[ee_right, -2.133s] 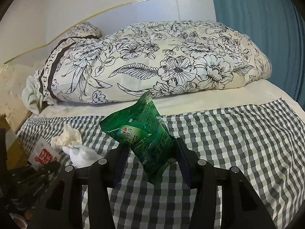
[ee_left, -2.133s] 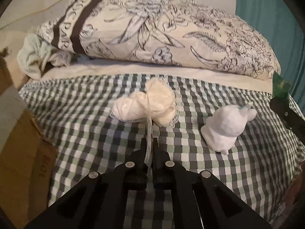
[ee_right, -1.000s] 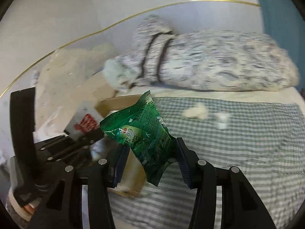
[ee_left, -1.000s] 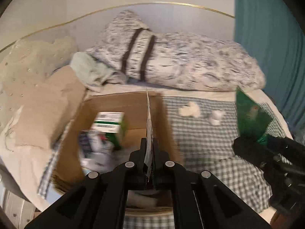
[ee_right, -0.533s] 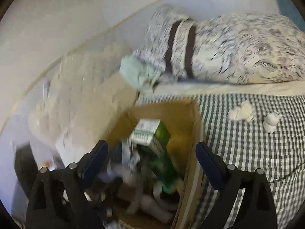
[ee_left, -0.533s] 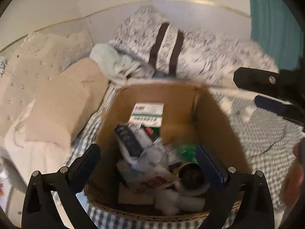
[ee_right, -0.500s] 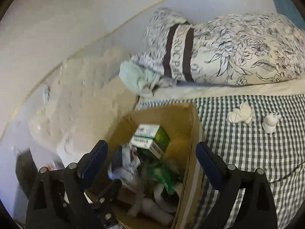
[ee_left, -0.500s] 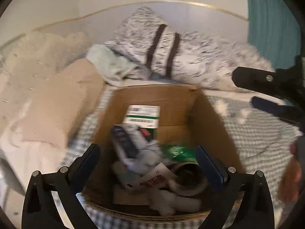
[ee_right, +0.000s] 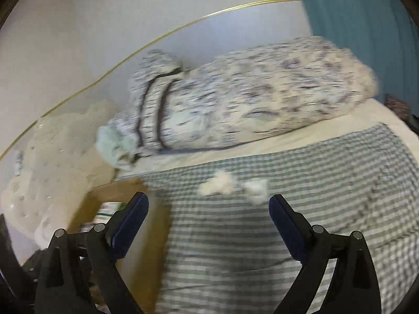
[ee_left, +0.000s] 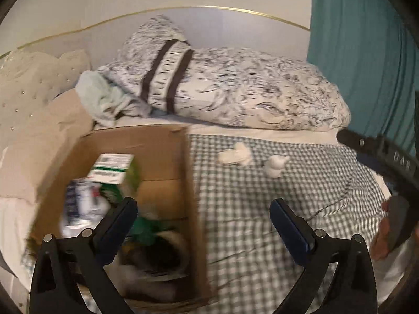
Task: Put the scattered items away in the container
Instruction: 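Move both tools back toward the white tissue and figurine, then grasp the crumpled white tissue with the left tool while the right grasps the white figurine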
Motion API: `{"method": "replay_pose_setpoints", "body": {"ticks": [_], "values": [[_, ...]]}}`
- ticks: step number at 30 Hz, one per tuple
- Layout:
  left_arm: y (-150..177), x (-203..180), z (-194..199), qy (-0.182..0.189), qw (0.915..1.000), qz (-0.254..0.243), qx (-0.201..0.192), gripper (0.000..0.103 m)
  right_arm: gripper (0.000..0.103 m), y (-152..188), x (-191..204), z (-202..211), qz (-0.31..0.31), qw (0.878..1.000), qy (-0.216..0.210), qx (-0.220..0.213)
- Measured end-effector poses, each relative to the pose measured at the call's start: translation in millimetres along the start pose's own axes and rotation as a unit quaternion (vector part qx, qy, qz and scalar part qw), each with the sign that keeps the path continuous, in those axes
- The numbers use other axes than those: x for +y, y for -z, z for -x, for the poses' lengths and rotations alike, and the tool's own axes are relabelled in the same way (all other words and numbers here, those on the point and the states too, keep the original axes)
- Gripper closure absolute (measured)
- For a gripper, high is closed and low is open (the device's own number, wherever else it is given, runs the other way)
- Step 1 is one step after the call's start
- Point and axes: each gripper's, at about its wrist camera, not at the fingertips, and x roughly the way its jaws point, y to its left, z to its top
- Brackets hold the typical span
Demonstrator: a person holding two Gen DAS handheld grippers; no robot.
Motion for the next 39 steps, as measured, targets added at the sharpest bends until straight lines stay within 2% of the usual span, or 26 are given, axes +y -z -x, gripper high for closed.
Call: {"method": "replay_pose_setpoints", "body": {"ticks": [5, 10, 14, 18, 19, 23, 25, 28, 29, 32, 35, 39], "values": [[-1.8, -50.0, -43.1, 0.013, 0.9997, 0.012, 0.016, 0.0, 0.009, 6.2, -46.0, -8.7, 0.009, 1.0, 0.026, -0.001], [-2.8, -78.0, -94.6, 0.009, 0.9993, 0.018, 0.032, 0.0, 0.009, 18.3, -75.8, -31.8, 0.028, 0.998, 0.049, 0.007], [-8.1, -80.6, -150.0, -0.045, 0.9981, 0.013, 0.041, 0.0, 0.009, 20.2, -88.2, -60.9, 0.034, 0.998, 0.048, 0.02], [-20.4, -73.0, -194.1, -0.105, 0.9928, 0.028, 0.05, 0.0, 0.009, 9.3, -85.9, -104.2, 0.052, 0.996, 0.044, 0.051], [-23.0, -72.3, -201.5, -0.108, 0.9925, 0.029, 0.05, 0.0, 0.009, 4.8, -86.3, -115.8, 0.05, 0.996, 0.041, 0.058], [-32.2, -62.9, -232.0, -0.107, 0.9923, 0.032, 0.053, 0.0, 0.009, -4.4, -82.4, -168.8, 0.064, 0.992, 0.057, 0.096], [-33.8, -55.4, -243.8, -0.11, 0.9912, 0.043, 0.061, 0.0, 0.009, -1.5, -80.2, -188.6, 0.08, 0.99, 0.062, 0.099], [-34.2, -49.7, -257.1, -0.096, 0.9916, 0.06, 0.063, 0.0, 0.009, 2.6, -83.6, -213.9, 0.06, 0.991, 0.063, 0.103], [-32.7, -48.0, -261.4, -0.1, 0.9907, 0.069, 0.062, 0.0, 0.011, 4.1, -84.4, -219.2, 0.049, 0.992, 0.062, 0.097], [-24.9, -43.6, -270.9, -0.08, 0.991, 0.085, 0.064, 0.0, 0.011, 13.3, -93.9, -226.9, -0.001, 0.997, 0.036, 0.07], [-21.3, -46.9, -272.2, -0.083, 0.9925, 0.08, 0.04, 0.0, 0.011, 18.1, -98.3, -233.5, -0.008, 0.997, 0.03, 0.075], [-20.2, -52.8, -280.2, -0.077, 0.9939, 0.064, 0.044, 0.0, 0.013, 15.2, -96.8, -229.1, -0.002, 0.998, 0.007, 0.068]]}}
